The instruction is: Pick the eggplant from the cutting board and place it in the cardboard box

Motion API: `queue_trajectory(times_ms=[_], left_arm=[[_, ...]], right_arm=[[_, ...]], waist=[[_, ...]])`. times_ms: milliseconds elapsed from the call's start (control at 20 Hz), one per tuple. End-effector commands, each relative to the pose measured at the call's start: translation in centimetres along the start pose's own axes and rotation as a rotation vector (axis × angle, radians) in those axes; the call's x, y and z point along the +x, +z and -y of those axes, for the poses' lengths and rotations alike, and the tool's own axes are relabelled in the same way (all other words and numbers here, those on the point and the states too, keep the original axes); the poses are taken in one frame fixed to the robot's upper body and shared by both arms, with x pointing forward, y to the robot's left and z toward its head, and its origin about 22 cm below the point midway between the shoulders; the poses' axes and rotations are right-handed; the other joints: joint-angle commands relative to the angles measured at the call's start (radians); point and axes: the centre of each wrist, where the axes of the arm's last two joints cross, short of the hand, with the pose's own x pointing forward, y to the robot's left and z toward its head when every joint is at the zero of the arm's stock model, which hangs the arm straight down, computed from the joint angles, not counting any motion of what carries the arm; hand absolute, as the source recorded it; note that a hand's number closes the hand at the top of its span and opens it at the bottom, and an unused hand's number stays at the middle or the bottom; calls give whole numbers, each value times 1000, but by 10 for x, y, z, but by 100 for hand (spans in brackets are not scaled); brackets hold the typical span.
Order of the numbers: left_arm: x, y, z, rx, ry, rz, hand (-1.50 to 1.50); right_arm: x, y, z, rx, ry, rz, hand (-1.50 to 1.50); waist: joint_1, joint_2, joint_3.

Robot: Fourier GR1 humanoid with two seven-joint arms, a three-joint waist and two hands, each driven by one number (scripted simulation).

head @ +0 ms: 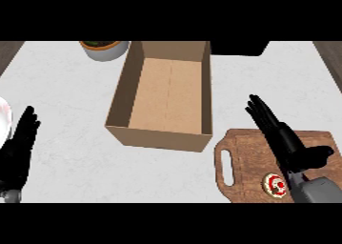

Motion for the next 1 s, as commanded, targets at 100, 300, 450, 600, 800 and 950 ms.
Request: queue_trajectory(times_ms=[100,300,450,600,800,950], left_arm=[[2,-18,-22,39,-124,10,0],[-4,-15,-30,12,-195,0,0],[-7,-18,-30,14,-231,-17,0],[-5,-26,-28,18,-238,-7,0],[-5,-30,-25,-17,-233,3,0],[3,-36,-20,-15,-223,3,0]], right_arm=[[22,1,48,222,5,-64,-150],[100,-14,70,477,519,59,-150],[69,20,96,626,640,-87,-150],[22,65,152,468,267,-14,-150],[11,70,171,517,187,62,-150],[33,53,183,570,409,105,-150]], waist=[[-19,18,22],[13,-42,-1],[-27,21,26],[-18,28,27],[7,30,28],[14,27,28]])
